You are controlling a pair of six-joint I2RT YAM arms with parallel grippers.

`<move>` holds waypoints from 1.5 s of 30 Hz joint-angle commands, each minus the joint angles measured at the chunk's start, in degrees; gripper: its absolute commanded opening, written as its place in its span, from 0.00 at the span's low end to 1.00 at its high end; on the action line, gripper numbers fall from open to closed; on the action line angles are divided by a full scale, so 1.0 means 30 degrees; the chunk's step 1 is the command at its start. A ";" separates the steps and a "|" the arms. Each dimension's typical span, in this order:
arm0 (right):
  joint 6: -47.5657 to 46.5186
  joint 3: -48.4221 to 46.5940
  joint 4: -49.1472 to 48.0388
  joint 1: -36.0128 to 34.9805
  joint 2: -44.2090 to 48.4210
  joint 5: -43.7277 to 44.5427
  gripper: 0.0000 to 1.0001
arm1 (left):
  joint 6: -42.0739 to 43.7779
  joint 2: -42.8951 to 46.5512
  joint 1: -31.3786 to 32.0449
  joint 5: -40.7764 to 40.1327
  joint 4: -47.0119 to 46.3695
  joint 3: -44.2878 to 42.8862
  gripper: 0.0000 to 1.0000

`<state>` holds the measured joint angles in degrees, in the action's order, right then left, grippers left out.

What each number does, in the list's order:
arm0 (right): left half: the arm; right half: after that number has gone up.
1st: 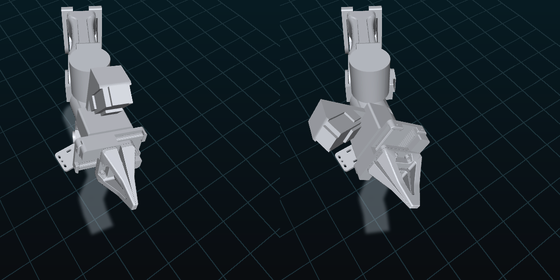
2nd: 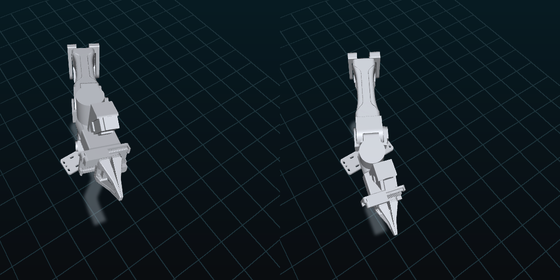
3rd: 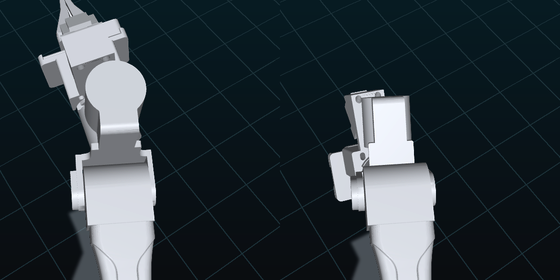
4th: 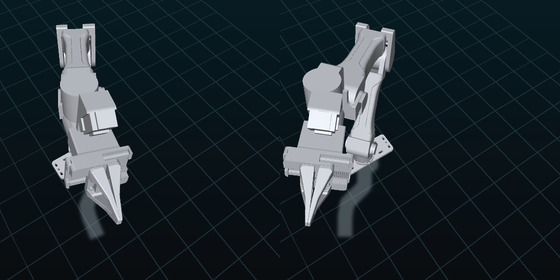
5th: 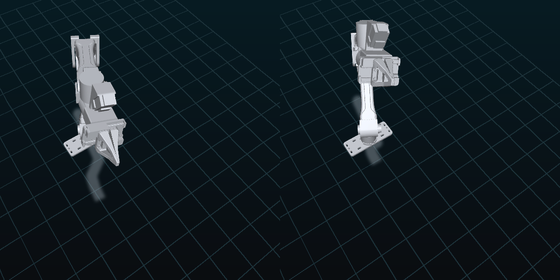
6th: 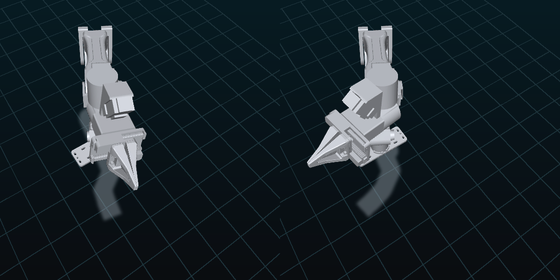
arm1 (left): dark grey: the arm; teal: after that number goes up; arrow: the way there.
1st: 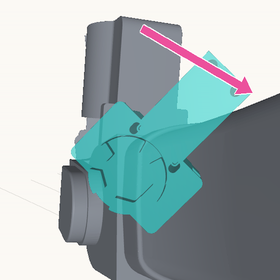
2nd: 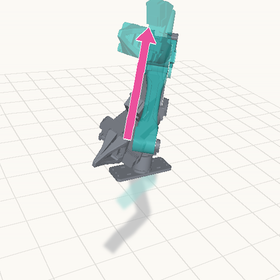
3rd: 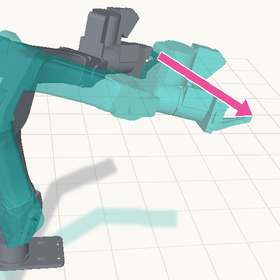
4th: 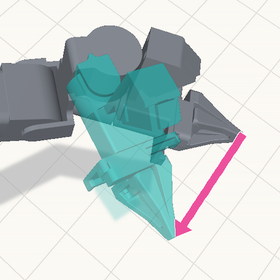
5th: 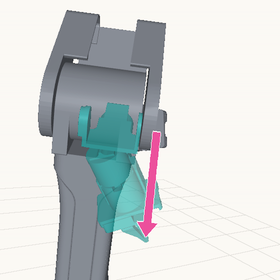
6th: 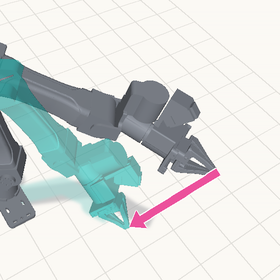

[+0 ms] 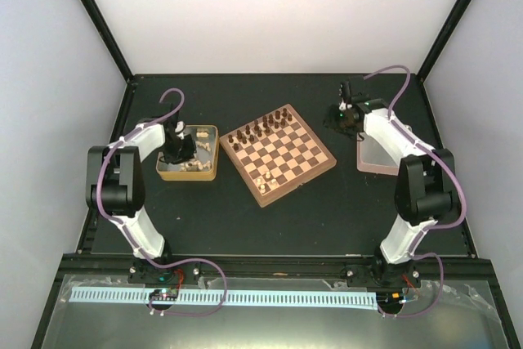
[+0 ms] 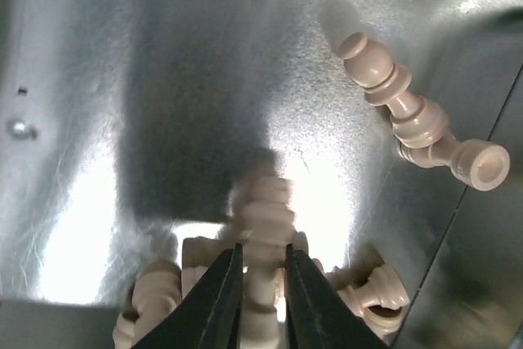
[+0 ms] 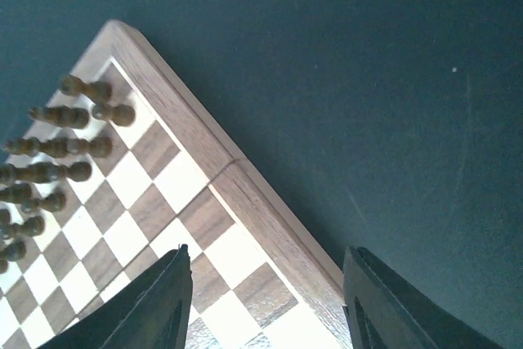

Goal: Set up the chess pieces on the board
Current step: Pick up the chess piece from the storage box.

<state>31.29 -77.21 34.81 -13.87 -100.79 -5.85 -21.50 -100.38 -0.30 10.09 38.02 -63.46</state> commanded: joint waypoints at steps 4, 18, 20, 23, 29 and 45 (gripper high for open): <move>0.0338 -0.1217 0.0940 -0.0484 0.0795 0.0533 0.52 | 0.0775 -0.0279 0.0098 -0.0202 0.0522 -0.1123 0.03; 0.0841 -0.0923 0.0733 -0.1680 0.1225 -0.0450 0.52 | 0.0782 -0.0108 0.0705 -0.0376 0.1327 -0.0966 0.29; 0.0902 -0.0761 0.0689 -0.1836 0.1268 -0.0453 0.52 | 0.0932 -0.0452 0.0822 -0.0391 0.1686 -0.1173 0.29; 0.1043 -0.0525 0.0555 -0.2037 0.1338 -0.0453 0.52 | 0.0913 -0.0994 0.1001 -0.1054 0.2324 -0.1547 0.29; 0.1171 -0.0510 0.0384 -0.2341 0.1368 -0.0556 0.52 | 0.0675 -0.1804 0.1083 -0.2037 0.2832 -0.2018 0.16; 0.0906 -0.0502 -0.2162 -0.2776 0.1721 -0.4762 0.53 | 0.2298 0.3035 0.1168 0.2040 -0.0171 -0.1082 0.03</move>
<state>34.68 -78.98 33.45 -21.26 -96.92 -11.40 -17.82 -96.42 2.76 8.08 42.48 -68.29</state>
